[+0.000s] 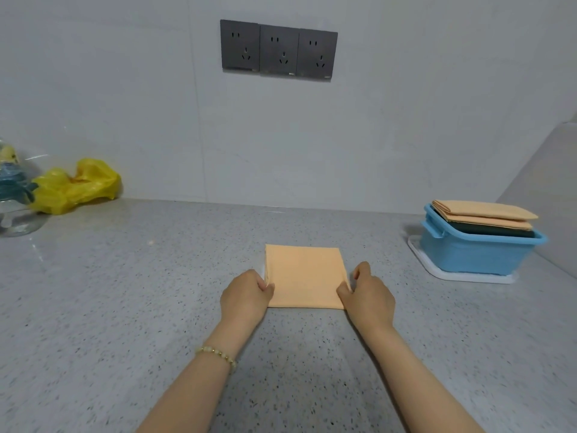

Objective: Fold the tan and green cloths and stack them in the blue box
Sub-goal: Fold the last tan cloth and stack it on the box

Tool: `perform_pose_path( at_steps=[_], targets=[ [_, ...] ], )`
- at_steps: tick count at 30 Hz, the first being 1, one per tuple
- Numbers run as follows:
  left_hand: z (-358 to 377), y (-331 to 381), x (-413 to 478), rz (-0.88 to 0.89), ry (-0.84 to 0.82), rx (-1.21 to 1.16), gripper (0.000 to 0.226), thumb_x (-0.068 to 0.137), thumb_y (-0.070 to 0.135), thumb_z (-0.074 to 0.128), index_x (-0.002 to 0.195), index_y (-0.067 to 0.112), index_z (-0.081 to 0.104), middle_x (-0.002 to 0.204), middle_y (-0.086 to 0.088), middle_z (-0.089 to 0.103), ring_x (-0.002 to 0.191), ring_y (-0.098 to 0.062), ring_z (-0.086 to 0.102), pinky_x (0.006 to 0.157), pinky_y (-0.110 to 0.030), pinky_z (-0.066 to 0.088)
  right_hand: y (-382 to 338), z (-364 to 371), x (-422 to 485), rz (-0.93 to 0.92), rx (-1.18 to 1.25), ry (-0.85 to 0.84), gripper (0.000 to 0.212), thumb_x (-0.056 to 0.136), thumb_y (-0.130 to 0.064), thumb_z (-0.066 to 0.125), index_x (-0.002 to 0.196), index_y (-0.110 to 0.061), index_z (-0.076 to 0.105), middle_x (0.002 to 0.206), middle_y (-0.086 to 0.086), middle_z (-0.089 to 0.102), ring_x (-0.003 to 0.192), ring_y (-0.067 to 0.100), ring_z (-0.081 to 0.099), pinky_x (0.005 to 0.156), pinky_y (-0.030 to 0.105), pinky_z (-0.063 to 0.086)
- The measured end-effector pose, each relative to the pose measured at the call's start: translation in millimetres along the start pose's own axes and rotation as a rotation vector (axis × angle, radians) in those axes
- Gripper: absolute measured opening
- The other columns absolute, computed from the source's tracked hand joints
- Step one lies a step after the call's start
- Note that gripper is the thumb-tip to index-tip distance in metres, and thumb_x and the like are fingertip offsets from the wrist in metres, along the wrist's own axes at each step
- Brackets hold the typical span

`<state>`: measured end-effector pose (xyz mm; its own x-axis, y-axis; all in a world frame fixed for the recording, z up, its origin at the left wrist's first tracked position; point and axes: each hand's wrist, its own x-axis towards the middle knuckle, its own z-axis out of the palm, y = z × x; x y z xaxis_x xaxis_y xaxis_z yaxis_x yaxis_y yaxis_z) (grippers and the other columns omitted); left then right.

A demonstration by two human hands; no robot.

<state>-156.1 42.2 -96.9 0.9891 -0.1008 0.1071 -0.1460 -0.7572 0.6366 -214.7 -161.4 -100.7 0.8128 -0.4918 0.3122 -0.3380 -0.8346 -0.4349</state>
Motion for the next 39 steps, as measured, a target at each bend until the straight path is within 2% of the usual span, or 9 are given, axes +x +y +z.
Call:
perform_pose_path(
  at_steps=[4,7,9,12,18,22,26,32,39],
  targets=[
    [-2.8,3.5,-5.0,0.083,0.12,0.0,0.031,0.093,0.045,0.052,0.105,0.017,0.046,0.091,0.001,0.058,0.086,-0.018,0.057,0.066,-0.03,0.043,-4.8,-6.1,-3.8,-0.106,0.048,0.119,0.022,0.088,-0.02,0.056,0.108,-0.016,0.05,0.102,-0.002,0.055,0.098,0.02,0.05,0.078,0.03,0.037],
    [0.6,11.7,5.1,0.279,0.231,0.048,0.04,0.1,0.03,0.038,0.137,0.013,0.039,0.132,-0.005,0.05,0.12,-0.021,0.044,0.098,-0.034,0.036,-26.4,-2.9,3.4,-0.267,0.072,0.114,0.032,0.094,-0.021,0.048,0.125,-0.016,0.051,0.124,-0.002,0.054,0.117,0.017,0.045,0.099,0.029,0.029],
    [4.8,21.8,17.7,0.357,0.098,0.127,0.049,0.103,0.026,0.027,0.15,0.011,0.021,0.153,-0.006,0.03,0.14,-0.022,0.026,0.114,-0.033,0.018,-45.5,4.7,13.0,-0.308,0.05,-0.01,0.037,0.097,-0.024,0.04,0.132,-0.013,0.048,0.138,0.004,0.048,0.129,0.019,0.039,0.108,0.03,0.023],
    [13.7,27.5,35.5,0.284,-0.122,0.227,0.052,0.105,0.025,0.017,0.152,0.007,0.005,0.16,-0.007,0.008,0.147,-0.023,0.006,0.119,-0.032,0.005,-66.8,20.5,26.5,-0.305,-0.054,-0.165,0.046,0.1,-0.024,0.032,0.143,-0.009,0.036,0.154,0.009,0.028,0.143,0.02,0.021,0.117,0.033,0.013],
    [31.7,13.6,50.0,0.276,-0.272,0.418,0.054,0.105,0.031,0.013,0.152,0.009,-0.002,0.16,-0.004,-0.007,0.147,-0.019,-0.008,0.119,-0.033,-0.006,-55.1,45.4,38.5,-0.281,-0.169,-0.435,0.055,0.103,-0.035,0.018,0.152,-0.012,0.009,0.16,0.003,0.004,0.147,0.017,0.003,0.119,0.035,0.001],
    [34.0,11.5,54.7,0.259,-0.313,0.416,0.059,0.103,0.042,0.013,0.152,0.015,-0.005,0.16,-0.004,-0.012,0.147,-0.02,-0.011,0.119,-0.033,-0.006,-38.6,47.8,41.1,-0.191,-0.192,-0.427,0.064,0.102,-0.044,0.014,0.151,-0.007,-0.001,0.16,0.006,-0.005,0.147,0.017,-0.004,0.119,0.032,-0.004],
    [34.7,10.0,45.5,0.245,-0.337,0.452,0.065,0.098,0.057,0.014,0.152,0.028,-0.006,0.159,-0.003,-0.016,0.145,-0.03,-0.016,0.118,-0.04,-0.009,-35.0,47.1,33.4,-0.164,-0.2,-0.411,0.067,0.101,-0.047,0.014,0.151,-0.007,-0.003,0.16,0.007,-0.006,0.147,0.018,-0.006,0.12,0.033,-0.004],
    [32.0,3.0,18.0,0.233,-0.322,0.456,0.078,0.092,0.068,0.016,0.152,0.024,-0.01,0.158,-0.002,-0.018,0.143,-0.034,-0.021,0.118,-0.044,-0.011,-26.1,40.0,6.4,-0.196,-0.182,-0.406,0.065,0.101,-0.044,0.014,0.151,-0.006,-0.005,0.159,0.007,-0.008,0.147,0.018,-0.009,0.117,0.031,-0.007],
    [24.2,-9.7,-11.3,0.276,-0.321,0.416,0.097,0.08,0.083,0.022,0.152,0.025,-0.007,0.158,0.0,-0.019,0.143,-0.03,-0.024,0.115,-0.043,-0.018,-2.6,14.2,-28.4,-0.427,-0.076,-0.437,0.056,0.103,-0.038,0.02,0.152,-0.015,0.006,0.16,-0.002,-0.001,0.146,0.009,-0.003,0.115,0.023,-0.005]
  ],
)
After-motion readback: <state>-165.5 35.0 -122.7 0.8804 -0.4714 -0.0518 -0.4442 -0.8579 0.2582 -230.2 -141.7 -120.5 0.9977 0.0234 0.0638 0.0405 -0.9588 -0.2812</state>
